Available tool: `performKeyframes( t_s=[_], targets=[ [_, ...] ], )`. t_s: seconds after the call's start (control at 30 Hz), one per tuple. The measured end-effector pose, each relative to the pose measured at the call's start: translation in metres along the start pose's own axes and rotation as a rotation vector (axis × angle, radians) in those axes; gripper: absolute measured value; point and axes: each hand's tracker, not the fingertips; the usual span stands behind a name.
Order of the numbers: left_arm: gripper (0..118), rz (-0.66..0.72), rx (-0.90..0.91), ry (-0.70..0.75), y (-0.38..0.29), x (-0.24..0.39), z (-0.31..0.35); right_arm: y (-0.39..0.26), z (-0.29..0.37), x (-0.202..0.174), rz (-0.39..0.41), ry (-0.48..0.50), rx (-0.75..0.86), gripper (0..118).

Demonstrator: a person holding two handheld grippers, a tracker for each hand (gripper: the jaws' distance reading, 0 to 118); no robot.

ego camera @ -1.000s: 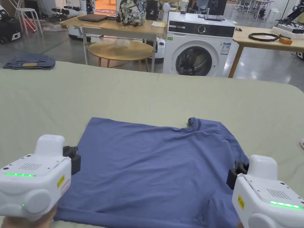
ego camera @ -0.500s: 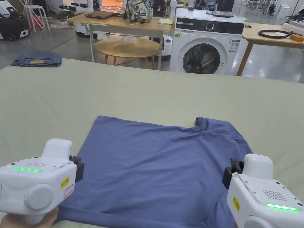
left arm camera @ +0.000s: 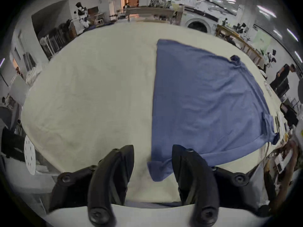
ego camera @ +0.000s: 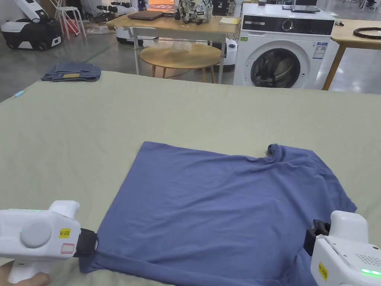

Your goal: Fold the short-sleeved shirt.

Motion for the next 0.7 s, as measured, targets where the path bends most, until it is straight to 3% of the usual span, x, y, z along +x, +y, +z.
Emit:
performKeyframes(
  t_s=[0.13, 0.23, 0.27, 0.33, 0.43, 0.63, 0.7],
  targets=[
    [46, 0.04, -0.071, 0.028, -0.01, 0.009, -0.023, -0.002, -0.002, 0.001, 0.003, 0.003, -0.013, 0],
    [32, 0.019, -0.056, 0.07, -0.009, 0.019, -0.018, -0.003, -0.003, 0.002, 0.009, -0.001, -0.026, 0],
    [21, -0.013, -0.056, 0.085, -0.01, 0.024, -0.018, -0.003, -0.003, 0.002, 0.01, -0.002, -0.03, 0],
    [18, -0.04, -0.052, 0.085, -0.009, 0.027, -0.017, -0.004, -0.004, 0.003, 0.007, 0.001, -0.041, 0],
    [0, -0.047, -0.048, 0.041, -0.01, 0.031, -0.016, -0.006, -0.004, 0.004, 0.013, 0.002, -0.055, 0],
    [0, -0.115, -0.047, 0.041, -0.008, 0.035, -0.012, -0.009, -0.001, 0.015, 0.028, -0.024, -0.114, 2],
    [0, -0.106, -0.037, 0.028, -0.007, 0.031, -0.007, -0.009, 0.002, 0.022, 0.056, -0.06, -0.154, 18]
  ],
)
